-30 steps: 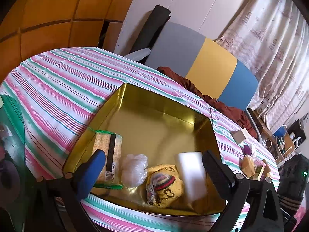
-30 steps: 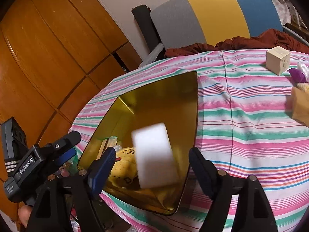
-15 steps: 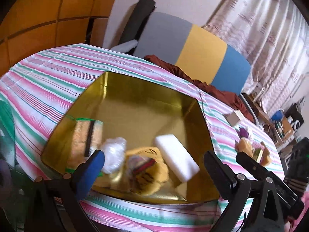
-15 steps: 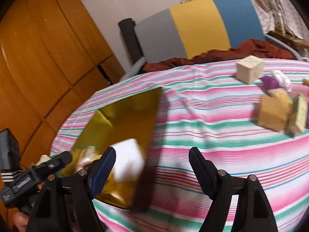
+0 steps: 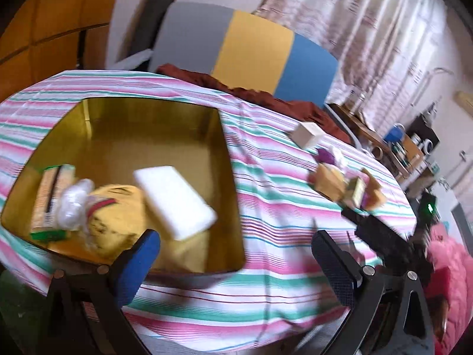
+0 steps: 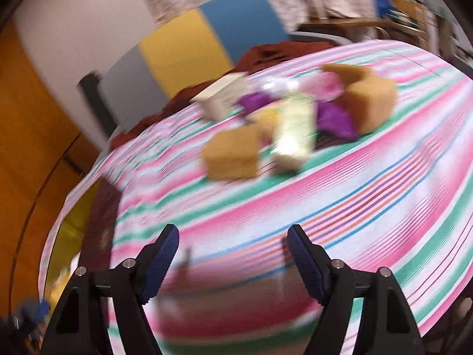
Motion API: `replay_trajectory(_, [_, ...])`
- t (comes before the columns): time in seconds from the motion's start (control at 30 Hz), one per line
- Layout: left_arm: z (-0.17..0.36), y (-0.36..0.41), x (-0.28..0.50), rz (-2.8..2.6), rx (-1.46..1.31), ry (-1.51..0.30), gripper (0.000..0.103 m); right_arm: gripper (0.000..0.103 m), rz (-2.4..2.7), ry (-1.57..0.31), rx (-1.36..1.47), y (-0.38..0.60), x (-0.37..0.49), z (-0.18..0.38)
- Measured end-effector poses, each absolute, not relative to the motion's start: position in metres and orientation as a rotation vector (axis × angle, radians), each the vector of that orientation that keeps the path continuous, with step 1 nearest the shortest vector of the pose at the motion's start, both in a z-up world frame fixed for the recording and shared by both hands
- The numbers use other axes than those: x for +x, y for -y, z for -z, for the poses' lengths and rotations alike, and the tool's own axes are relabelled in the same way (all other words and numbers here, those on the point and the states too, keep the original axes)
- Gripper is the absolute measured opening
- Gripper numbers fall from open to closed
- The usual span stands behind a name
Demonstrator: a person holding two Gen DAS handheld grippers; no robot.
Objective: Organize objects
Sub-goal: 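Grasp the green-white medicine box with the right tool while the left tool grasps a yellow sponge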
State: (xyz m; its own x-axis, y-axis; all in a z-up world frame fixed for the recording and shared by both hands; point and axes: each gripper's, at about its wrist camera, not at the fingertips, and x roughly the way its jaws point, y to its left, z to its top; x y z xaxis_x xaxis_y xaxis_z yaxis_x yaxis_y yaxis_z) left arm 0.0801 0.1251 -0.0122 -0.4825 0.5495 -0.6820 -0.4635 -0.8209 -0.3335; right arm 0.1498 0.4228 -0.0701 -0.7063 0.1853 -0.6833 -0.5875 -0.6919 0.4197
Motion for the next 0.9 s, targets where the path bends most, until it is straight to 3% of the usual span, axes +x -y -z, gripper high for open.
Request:
replay_trajectory(0.23, [0.012,-0.155,0.101,-2.223,-1.103,0.049,0.103,0.066,-2.348,-0.955,-0.811,-0.488,0.125,0.067])
replay_trajectory(0.3, [0.013,-0.160,0.105,-2.209,-1.106,0.030,0.103,0.057,-2.335,-0.995,-0.836,-0.499,0.114,0.073])
replay_trajectory(0.37, [0.013,-0.165,0.109,-2.204,-1.106,0.007,0.103,0.041,-2.331,-1.031,-0.848,-0.507,0.107,0.080])
replay_trajectory(0.47, [0.011,-0.171,0.110,-2.197,-1.104,-0.011,0.103,0.031,-2.328,-1.014,-0.846,-0.512,0.104,0.087])
replay_trajectory(0.77, [0.017,-0.219,0.096,-2.137,-1.127,-0.052,0.103,0.030,-2.455,-0.711,-0.842,-0.496,0.121,0.084])
replay_trajectory(0.9, [0.020,-0.254,0.085,-2.133,-1.129,-0.097,0.103,0.030,-2.432,-0.718,-0.757,-0.496,0.141,0.087])
